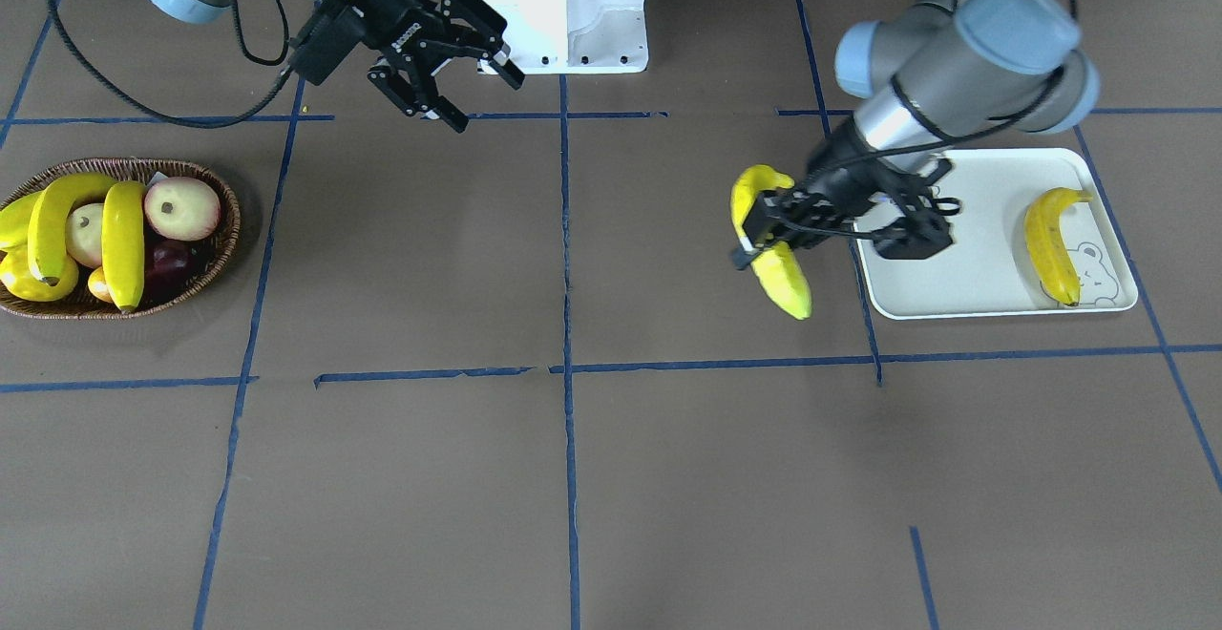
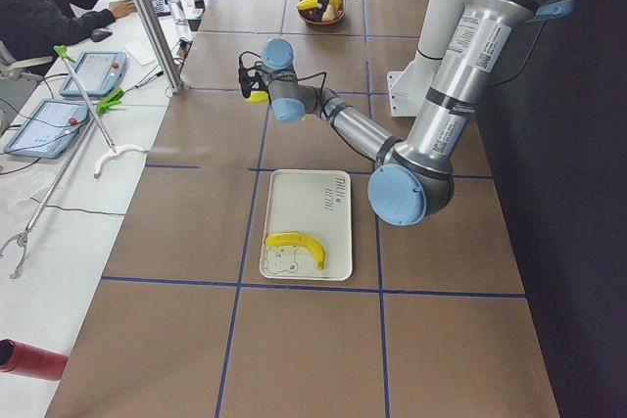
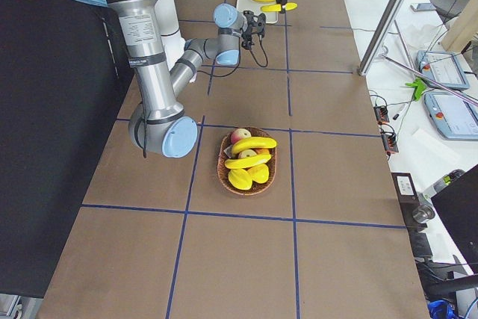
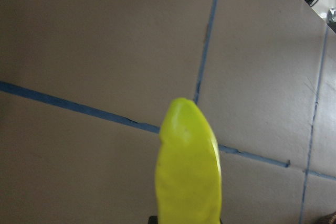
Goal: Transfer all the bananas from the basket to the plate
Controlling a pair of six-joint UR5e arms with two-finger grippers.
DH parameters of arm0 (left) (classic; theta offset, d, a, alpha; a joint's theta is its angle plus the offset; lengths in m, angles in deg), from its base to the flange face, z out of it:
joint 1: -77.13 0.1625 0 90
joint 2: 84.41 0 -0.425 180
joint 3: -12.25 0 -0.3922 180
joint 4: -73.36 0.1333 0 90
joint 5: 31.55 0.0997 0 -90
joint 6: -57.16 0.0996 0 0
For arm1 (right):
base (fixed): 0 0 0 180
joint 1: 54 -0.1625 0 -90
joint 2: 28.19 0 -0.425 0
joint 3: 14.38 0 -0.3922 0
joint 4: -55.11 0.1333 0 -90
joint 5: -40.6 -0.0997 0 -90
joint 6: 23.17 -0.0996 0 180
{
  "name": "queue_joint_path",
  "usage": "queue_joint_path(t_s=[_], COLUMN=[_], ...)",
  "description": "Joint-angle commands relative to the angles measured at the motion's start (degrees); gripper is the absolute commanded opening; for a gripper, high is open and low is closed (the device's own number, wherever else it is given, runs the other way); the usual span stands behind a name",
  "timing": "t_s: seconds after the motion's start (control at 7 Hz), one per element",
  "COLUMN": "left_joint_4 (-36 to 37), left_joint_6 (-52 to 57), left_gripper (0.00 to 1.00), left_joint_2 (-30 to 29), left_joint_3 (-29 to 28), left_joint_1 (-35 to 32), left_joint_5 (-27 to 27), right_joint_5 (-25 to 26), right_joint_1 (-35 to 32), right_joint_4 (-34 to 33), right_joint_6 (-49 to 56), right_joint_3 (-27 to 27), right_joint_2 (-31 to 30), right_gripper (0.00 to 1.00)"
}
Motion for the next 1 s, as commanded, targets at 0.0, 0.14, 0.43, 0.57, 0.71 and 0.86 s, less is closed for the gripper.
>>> queue_joint_path(t_s=[0.0,0.14,0.43,0.57,0.71,0.86], left_joint_4=[0.6,0.6,0.6,0.7,0.6,0.6], left_joint_6=[18.6,23.2,25.9,25.9,25.8,25.9], left_gripper=[0.00,0.00,0.00,0.08,0.43,0.82], left_joint_2=[15.6,20.8,24.1,24.0,23.4,22.8], left_joint_3=[1.9,1.8,1.0,0.5,-0.9,-1.2], left_joint_1=[-3.8,-3.0,-2.6,-0.1,2.1,3.7], left_joint_5=[4.0,9.6,11.8,11.8,11.8,11.8], right_joint_5=[-9.1,-13.4,-18.3,-18.3,-18.3,-18.3], right_joint_1=[-8.3,-12.3,-17.2,-17.2,-17.2,-17.2], right_joint_4=[-4.1,-4.1,-4.0,-4.0,-3.9,-3.9], right_joint_6=[9.6,15.8,23.0,23.6,23.7,23.7], right_joint_3=[0.9,1.1,0.5,0.3,0.2,0.2], right_joint_2=[-5.8,-10.2,-15.0,-15.3,-15.7,-15.8], right_gripper=[1.00,1.00,1.00,1.00,1.00,1.00])
